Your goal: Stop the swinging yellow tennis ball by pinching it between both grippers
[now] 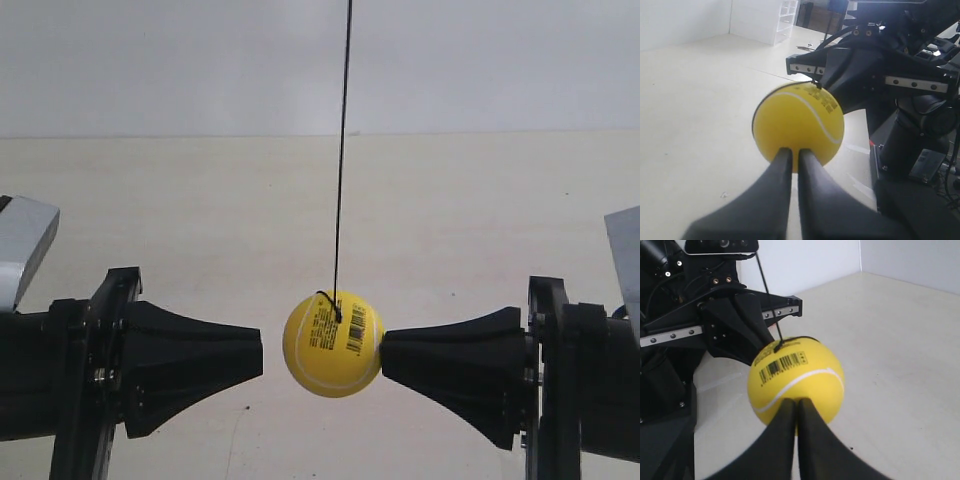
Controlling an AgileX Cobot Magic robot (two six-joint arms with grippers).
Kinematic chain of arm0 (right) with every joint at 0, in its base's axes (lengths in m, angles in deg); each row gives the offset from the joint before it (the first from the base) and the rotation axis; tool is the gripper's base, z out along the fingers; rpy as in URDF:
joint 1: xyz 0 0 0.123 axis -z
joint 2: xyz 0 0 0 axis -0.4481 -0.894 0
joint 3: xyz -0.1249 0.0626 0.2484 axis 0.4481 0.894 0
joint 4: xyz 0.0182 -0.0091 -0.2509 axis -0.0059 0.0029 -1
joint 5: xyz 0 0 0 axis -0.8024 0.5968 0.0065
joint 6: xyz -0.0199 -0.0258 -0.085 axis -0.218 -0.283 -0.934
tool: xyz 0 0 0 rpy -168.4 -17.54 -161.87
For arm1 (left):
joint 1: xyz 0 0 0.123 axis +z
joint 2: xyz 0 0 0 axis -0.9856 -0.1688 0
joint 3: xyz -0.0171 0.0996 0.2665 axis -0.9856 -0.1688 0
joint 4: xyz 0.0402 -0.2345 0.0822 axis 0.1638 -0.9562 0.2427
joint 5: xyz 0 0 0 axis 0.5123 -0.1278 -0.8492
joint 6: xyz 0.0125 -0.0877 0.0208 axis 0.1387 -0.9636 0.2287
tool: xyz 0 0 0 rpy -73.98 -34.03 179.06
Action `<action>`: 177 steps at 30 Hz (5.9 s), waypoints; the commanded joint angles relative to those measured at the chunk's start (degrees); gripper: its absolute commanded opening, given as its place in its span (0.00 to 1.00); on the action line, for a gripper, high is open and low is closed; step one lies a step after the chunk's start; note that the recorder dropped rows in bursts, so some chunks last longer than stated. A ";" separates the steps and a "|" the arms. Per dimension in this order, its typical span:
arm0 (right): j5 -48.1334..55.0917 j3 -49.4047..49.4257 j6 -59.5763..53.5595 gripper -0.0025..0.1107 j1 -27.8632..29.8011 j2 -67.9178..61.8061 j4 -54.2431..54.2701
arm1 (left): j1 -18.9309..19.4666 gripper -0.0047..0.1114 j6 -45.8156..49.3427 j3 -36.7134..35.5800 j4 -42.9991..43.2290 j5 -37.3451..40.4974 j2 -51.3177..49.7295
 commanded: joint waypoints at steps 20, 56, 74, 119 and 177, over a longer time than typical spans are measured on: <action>-0.46 -0.08 0.08 0.02 -0.03 0.27 -0.49 | -0.21 0.08 -0.85 0.16 -0.51 -0.63 0.16; -1.26 -0.08 0.34 0.02 -0.03 0.27 -1.26 | -0.21 0.08 -2.04 0.28 -1.43 -0.63 0.16; -2.28 -0.08 0.45 0.02 -0.03 0.27 -1.48 | -6.20 0.08 0.51 0.28 -7.21 -0.63 0.16; -2.28 -0.08 -0.04 0.02 -0.03 0.27 -1.60 | -6.09 0.08 0.51 0.18 -6.64 -0.63 0.16; 38.09 3.26 22.76 0.02 -0.03 58.81 2.65 | -5.98 0.08 19.16 -3.09 -54.89 81.45 80.56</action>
